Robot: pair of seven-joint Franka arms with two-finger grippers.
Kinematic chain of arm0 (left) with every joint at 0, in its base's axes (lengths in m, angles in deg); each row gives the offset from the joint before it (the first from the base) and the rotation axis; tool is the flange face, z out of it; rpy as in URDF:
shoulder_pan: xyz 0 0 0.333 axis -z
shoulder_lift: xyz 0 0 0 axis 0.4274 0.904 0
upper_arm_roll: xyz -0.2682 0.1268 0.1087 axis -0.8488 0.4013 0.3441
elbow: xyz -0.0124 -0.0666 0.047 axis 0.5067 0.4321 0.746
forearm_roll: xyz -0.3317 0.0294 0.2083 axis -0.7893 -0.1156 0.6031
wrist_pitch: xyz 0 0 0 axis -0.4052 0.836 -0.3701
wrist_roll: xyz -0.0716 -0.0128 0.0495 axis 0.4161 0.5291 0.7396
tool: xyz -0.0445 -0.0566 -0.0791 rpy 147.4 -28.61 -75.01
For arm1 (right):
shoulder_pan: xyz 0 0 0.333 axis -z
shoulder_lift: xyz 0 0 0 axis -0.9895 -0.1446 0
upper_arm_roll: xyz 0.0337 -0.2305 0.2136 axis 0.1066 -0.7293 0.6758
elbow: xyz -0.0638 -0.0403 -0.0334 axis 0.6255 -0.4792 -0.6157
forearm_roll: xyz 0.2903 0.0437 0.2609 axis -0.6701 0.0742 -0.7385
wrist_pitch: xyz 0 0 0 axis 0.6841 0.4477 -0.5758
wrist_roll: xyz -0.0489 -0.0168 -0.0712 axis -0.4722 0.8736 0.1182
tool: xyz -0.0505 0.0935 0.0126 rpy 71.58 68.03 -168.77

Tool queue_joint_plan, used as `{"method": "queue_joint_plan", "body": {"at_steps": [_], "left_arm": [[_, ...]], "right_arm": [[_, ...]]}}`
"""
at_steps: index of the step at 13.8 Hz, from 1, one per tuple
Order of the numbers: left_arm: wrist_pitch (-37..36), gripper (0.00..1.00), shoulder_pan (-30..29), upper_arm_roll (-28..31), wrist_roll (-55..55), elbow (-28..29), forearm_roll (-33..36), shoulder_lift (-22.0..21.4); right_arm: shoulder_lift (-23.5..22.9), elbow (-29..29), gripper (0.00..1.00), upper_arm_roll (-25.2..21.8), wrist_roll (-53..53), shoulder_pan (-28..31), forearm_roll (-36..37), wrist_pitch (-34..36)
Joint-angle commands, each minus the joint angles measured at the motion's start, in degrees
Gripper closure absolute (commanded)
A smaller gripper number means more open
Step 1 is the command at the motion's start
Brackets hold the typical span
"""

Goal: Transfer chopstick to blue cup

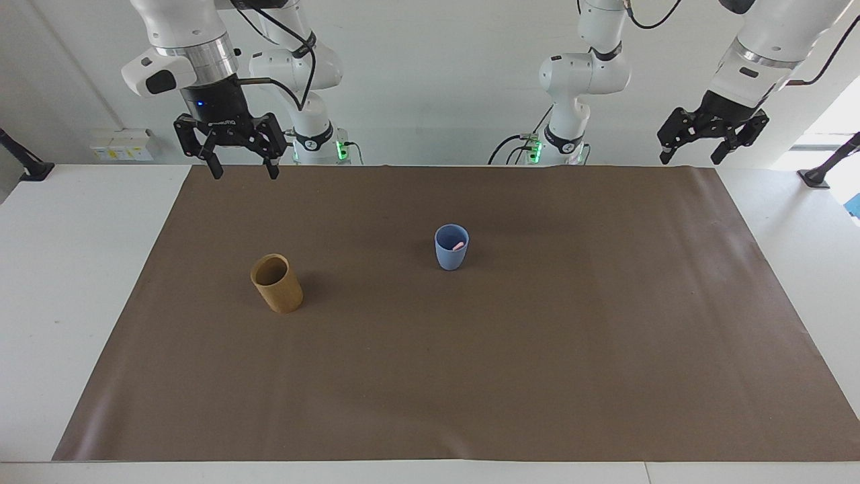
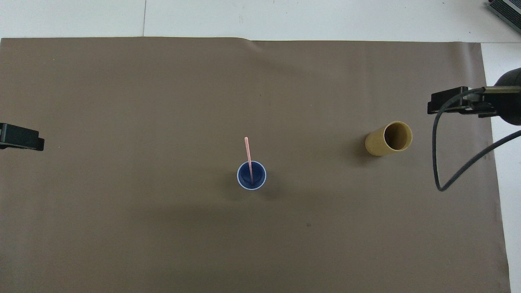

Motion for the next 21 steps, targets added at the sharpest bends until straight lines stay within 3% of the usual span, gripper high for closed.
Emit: {"method": "queue_joint_plan", "body": {"at_steps": [1,2,5,8,21], "left_arm": [[-0.14,0.00,-0.77,-0.57,-0.29,-1.09,0.12,0.27],[-0.14,0.00,-0.86,-0.57,-0.20,-1.09,0.12,0.27],[0.13,0.00,-1.03,-0.57,-0.02,-1.09,0.12,0.27],[0.13,0.00,-0.95,-0.57,-0.02,-1.09,0.12,0.36],[0.13,0.00,-1.12,-0.57,-0.11,-1.09,0.12,0.28]], "right_arm": [[-2.41,-4.23,0.00,-0.95,0.28,0.36,0.82,6.71],[-1.54,-3.45,0.00,-1.04,0.36,0.19,0.82,7.25],[5.56,7.52,0.00,-0.95,-0.07,1.15,1.44,6.48],[7.34,10.96,0.00,-0.95,-1.30,3.08,1.35,4.70],[6.99,10.10,0.00,-0.69,-1.22,2.73,1.09,3.91]]}}
